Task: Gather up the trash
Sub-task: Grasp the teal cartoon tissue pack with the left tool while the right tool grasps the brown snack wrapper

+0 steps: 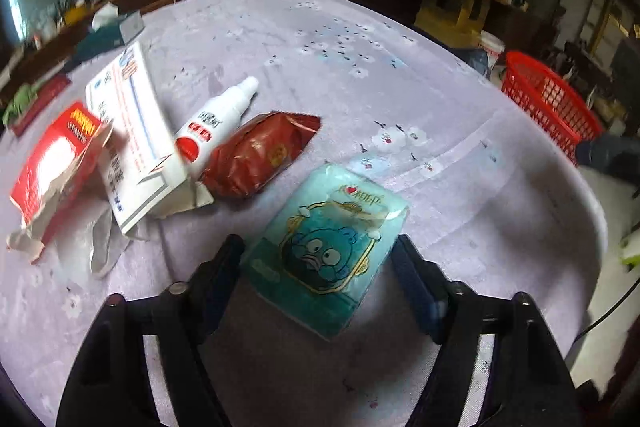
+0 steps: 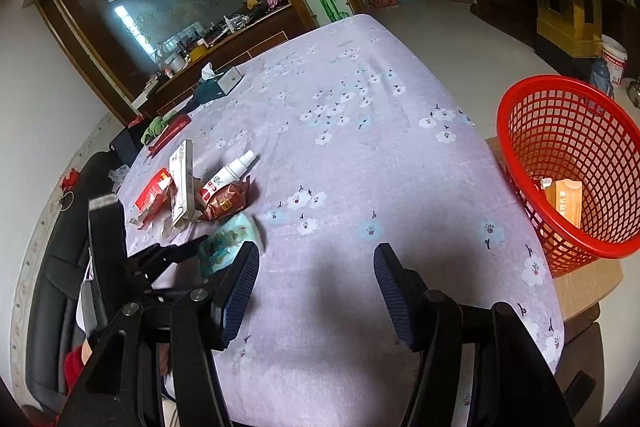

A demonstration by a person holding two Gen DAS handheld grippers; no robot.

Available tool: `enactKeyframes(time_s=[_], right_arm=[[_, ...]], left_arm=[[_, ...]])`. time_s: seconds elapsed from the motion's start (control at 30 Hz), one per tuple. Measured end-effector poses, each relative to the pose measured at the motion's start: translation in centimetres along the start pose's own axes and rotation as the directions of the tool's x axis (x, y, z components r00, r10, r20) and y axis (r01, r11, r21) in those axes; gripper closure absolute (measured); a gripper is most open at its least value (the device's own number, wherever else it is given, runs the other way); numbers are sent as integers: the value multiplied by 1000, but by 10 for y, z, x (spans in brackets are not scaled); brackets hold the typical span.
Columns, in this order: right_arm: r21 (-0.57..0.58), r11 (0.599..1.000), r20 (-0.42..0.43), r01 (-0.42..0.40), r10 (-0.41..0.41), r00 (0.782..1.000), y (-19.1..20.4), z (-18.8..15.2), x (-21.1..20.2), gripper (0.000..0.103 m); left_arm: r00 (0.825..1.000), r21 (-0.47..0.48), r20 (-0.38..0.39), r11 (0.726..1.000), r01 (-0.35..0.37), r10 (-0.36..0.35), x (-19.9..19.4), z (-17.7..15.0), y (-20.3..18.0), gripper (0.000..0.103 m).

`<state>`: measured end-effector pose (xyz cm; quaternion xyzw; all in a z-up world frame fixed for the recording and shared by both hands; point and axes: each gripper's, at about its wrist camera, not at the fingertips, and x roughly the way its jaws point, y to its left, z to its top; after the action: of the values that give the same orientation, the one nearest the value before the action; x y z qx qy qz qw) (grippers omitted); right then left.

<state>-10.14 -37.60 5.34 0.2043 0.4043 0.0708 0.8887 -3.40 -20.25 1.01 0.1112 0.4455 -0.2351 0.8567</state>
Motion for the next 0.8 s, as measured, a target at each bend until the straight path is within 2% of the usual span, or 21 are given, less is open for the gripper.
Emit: enactKeyframes(time_s=[0.13, 0.23, 0.47, 0.8], right_arm=[[3, 1000, -7, 2, -2, 1000, 2, 7, 7, 39], [-3, 1000, -18, 2, -2, 1000, 9, 14, 15, 39], [-45, 999, -69, -28, 25, 997, 46, 26, 53, 39], [-8, 1000, -167, -24, 22, 986, 83, 43, 139, 39]], left_arm=[[999, -2, 39, 1000, -13, 13, -8, -4, 1, 48], [998, -17, 68, 1000, 12, -10, -21, -12, 3, 56], [988, -88, 147, 994, 57, -43, -61, -42, 23, 56], [975, -194, 218, 981, 9, 34, -94, -69, 64, 55]])
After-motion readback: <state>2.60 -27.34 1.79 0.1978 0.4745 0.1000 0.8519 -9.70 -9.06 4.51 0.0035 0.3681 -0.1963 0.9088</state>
